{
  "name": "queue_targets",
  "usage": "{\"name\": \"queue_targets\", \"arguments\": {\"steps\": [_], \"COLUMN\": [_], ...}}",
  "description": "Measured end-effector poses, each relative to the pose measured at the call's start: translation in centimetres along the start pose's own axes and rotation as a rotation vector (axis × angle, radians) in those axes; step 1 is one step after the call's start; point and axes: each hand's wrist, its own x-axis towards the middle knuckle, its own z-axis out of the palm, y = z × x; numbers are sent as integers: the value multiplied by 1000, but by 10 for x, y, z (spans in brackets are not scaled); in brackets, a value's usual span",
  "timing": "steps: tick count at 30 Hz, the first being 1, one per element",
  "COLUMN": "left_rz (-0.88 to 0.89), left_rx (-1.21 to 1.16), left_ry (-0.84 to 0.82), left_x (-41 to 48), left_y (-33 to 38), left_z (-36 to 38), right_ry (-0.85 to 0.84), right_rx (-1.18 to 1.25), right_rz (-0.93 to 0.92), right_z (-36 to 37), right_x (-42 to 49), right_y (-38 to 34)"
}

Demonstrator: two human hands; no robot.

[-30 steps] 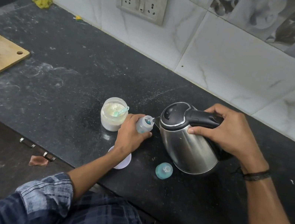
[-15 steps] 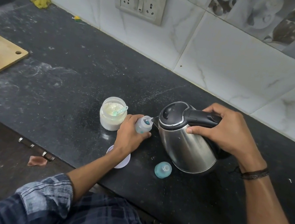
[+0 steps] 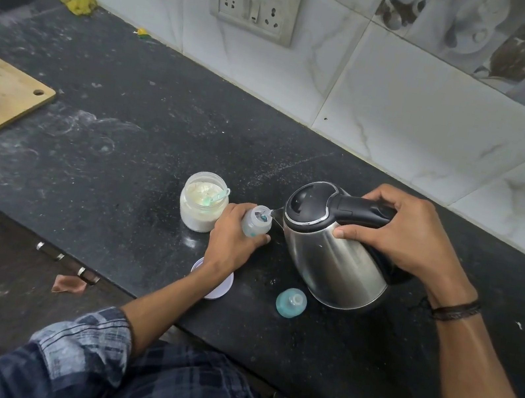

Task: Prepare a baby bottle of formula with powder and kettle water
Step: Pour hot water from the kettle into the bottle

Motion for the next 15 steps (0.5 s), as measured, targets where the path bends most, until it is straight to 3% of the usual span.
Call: {"name": "queue_targets", "arguments": {"steps": [15], "left_rz": [-15], "left_rx": [-6], "left_ry": [2], "left_x": [1], "left_y": [1], "left_z": [1], "right_ry": [4], "right_rx": [-5], "right_rz": [-14], "right_z": [2], "right_x": [2], "right_y": [2]}}
